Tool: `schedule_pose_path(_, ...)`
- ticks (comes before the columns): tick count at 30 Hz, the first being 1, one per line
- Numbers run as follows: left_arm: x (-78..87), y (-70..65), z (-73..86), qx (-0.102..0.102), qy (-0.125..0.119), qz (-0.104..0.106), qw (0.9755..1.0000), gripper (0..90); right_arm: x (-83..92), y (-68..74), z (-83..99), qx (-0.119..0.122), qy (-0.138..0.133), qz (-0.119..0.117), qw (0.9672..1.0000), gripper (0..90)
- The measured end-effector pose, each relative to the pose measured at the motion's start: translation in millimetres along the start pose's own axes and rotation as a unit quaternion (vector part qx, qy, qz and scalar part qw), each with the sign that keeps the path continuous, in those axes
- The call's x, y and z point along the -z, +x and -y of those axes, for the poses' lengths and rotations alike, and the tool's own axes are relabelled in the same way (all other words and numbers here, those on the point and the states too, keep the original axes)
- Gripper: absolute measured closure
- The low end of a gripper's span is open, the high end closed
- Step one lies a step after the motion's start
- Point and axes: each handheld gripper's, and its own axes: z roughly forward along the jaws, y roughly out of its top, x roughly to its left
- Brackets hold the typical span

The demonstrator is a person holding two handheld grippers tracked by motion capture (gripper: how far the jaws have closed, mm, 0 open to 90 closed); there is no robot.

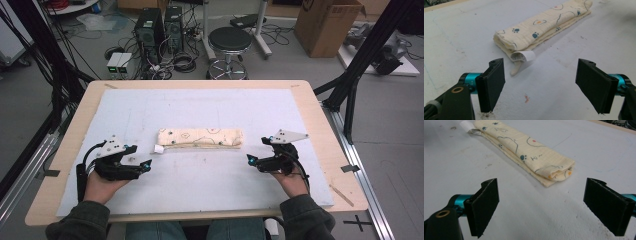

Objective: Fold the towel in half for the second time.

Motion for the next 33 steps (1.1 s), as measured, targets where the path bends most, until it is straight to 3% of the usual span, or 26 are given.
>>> schedule_pose_path(15,10.5,-7.4,17.4,-0.002,-0.003,-0.002,1.0000,23.7,15.0,2.4,22.0,-0.017,0.004,0.001,0.9998,12.3)
schedule_pose_path(26,21.3,-14.6,32.1,0.004,-0.004,-0.006,1.0000,23.6,27.4,5.6,35.2,-0.015,0.005,0.010,0.9998,12.1)
schedule_pose_path(33,26.3,-21.8,36.2,-0.005,-0.003,-0.007,1.0000,23.7,33.3,8.9,41.0,-0.017,0.004,0.009,0.9998,12.2)
